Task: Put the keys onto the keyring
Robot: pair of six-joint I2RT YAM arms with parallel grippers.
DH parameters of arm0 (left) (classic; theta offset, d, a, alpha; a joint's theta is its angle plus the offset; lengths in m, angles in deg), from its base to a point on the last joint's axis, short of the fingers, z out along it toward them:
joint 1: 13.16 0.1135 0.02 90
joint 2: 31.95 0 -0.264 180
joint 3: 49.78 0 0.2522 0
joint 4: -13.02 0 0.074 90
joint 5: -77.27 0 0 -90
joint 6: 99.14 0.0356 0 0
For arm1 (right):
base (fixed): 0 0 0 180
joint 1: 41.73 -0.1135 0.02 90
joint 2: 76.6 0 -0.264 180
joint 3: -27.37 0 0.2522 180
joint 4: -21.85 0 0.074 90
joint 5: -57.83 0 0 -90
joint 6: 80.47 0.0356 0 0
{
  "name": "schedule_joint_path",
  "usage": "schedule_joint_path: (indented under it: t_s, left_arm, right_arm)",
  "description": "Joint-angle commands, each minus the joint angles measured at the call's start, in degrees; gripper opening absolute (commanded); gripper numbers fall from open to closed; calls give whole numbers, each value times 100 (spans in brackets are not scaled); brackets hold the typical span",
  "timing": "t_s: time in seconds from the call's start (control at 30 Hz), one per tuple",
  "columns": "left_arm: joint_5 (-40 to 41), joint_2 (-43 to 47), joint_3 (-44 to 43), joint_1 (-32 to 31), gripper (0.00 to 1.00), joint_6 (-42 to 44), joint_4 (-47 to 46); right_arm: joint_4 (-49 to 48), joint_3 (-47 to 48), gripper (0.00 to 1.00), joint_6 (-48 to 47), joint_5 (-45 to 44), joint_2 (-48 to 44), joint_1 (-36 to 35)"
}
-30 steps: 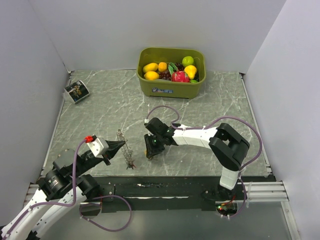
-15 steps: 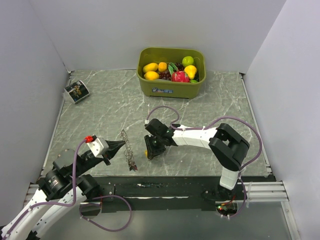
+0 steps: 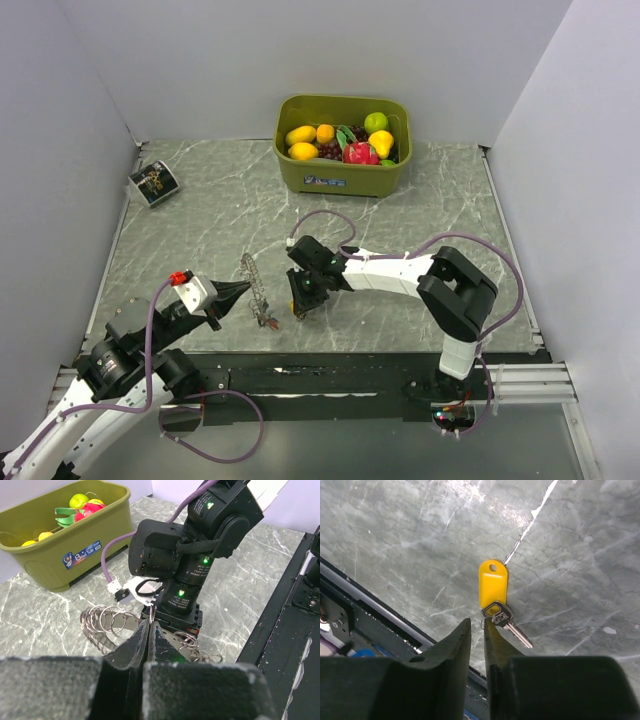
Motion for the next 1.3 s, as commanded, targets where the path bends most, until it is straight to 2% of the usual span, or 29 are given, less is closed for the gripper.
schedule_joint_path:
  t_s: [0.0,0.23,0.5,1.27]
  left_arm:
    - [-65,53,-71,9,1,45,-371]
    - [-83,70,-71,9,1,54,-371]
    - [-92,70,-71,9,1,62,-371]
    - [-109,79,-71,17,1,54,-371]
  right_arm:
    - [89,263,23,-22,-78,161,-57]
    - [63,167,26,-5,-210,-32,-83]
    - [1,70,37,-49,-315,-410,-100]
    - [239,220,33,-40,-298,108,-109]
